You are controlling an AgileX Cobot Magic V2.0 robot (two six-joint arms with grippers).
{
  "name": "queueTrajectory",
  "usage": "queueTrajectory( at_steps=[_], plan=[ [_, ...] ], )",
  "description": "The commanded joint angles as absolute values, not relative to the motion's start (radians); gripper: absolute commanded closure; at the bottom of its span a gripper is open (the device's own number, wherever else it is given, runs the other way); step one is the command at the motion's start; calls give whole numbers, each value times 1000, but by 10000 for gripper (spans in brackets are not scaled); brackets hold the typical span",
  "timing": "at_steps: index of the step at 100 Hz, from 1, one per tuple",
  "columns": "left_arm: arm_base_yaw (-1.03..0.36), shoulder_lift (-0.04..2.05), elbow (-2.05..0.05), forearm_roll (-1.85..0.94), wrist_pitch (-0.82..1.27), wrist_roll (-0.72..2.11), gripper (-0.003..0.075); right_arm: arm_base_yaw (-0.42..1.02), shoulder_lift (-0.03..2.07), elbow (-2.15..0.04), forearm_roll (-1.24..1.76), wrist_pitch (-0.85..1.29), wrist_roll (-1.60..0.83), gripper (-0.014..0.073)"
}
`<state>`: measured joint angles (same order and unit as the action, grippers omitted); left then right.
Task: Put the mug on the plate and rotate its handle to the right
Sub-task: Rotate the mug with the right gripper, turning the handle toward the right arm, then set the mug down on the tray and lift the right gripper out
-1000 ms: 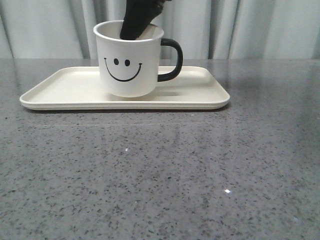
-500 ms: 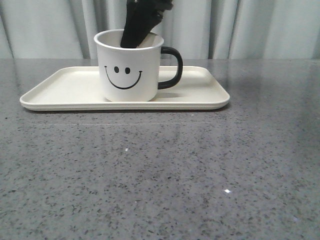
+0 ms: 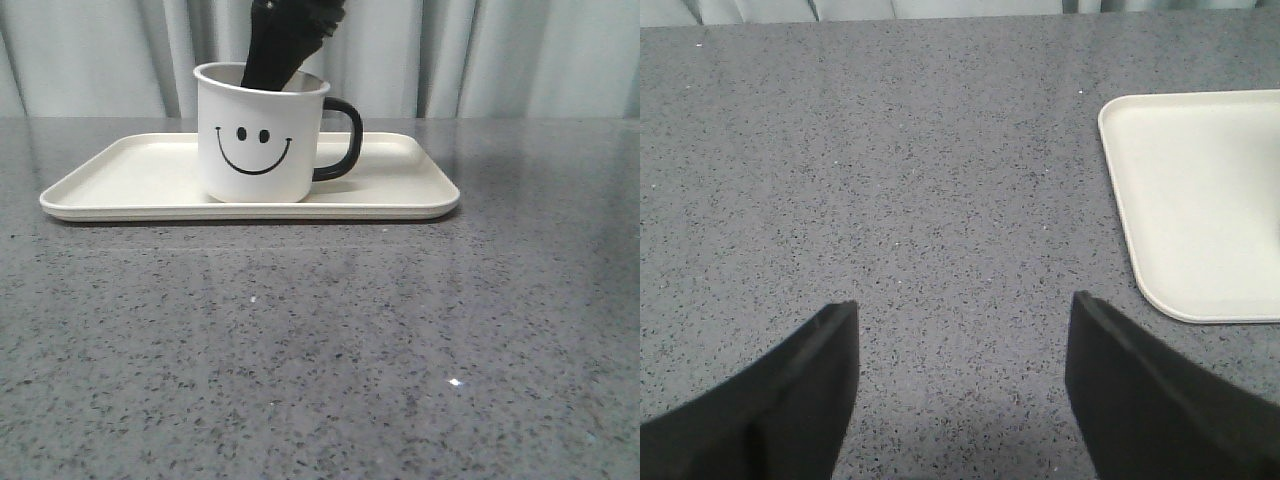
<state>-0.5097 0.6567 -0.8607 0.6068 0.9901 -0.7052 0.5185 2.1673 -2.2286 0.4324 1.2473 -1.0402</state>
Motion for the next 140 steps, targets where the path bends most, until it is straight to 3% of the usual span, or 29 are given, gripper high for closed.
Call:
queueTrajectory(
  at_steps=[1, 46, 64, 101, 140],
  plan=[
    [-511, 658, -885, 644, 945, -715, 281, 517, 2109, -2251, 465, 1283, -1050, 270],
    [-511, 658, -885, 644, 945, -715, 281, 517, 2076, -2263, 465, 1141, -1000, 95],
    [-511, 658, -885, 644, 945, -715, 281, 517, 2000, -2263, 450, 1118, -972, 92],
    [-511, 658, -885, 644, 949, -715, 281, 515, 1752, -2227, 197, 1092, -624, 92],
    [-511, 658, -885, 645, 1011, -713, 281, 515, 1364, -1856, -89, 944, -408, 92]
  ],
)
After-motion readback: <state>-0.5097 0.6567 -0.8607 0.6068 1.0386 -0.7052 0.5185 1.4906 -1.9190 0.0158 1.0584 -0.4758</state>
